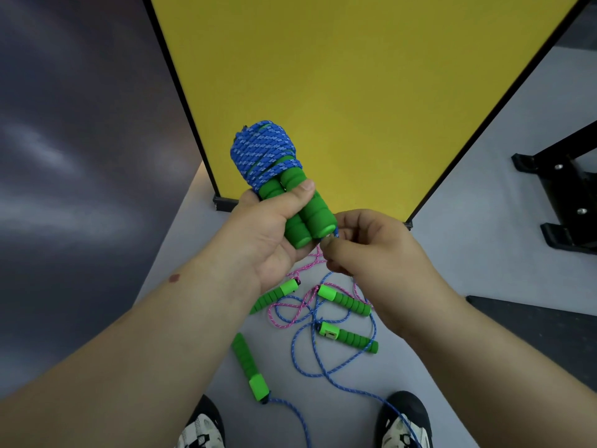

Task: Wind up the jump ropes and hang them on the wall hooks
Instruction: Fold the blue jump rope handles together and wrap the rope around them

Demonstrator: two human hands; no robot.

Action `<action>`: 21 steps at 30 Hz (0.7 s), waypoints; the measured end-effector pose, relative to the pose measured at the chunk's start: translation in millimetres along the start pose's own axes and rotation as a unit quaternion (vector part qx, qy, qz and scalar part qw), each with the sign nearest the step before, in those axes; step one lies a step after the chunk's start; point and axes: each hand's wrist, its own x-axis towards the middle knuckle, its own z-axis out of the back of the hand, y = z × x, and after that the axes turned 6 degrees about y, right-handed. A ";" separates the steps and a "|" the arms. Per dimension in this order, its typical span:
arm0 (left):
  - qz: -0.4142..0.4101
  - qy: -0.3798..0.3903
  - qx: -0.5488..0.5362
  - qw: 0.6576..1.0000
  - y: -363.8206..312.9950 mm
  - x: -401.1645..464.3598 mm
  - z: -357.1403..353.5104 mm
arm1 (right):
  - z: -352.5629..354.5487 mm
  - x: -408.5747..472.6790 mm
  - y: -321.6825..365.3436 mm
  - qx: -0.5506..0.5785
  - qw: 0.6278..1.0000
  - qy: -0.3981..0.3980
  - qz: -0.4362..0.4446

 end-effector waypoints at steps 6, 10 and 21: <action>-0.100 -0.001 0.031 0.994 2.7 -2.2 -4.4 | -0.7 4.6 2.0 0.243 0.964 -0.026 -0.108; -0.164 0.011 0.052 0.985 4.4 -2.6 -5.8 | 0.1 4.0 3.3 0.292 0.949 -0.005 -0.119; -0.274 0.065 0.168 0.945 6.5 -5.5 -4.4 | 4.1 4.4 10.2 0.376 0.906 0.055 -0.185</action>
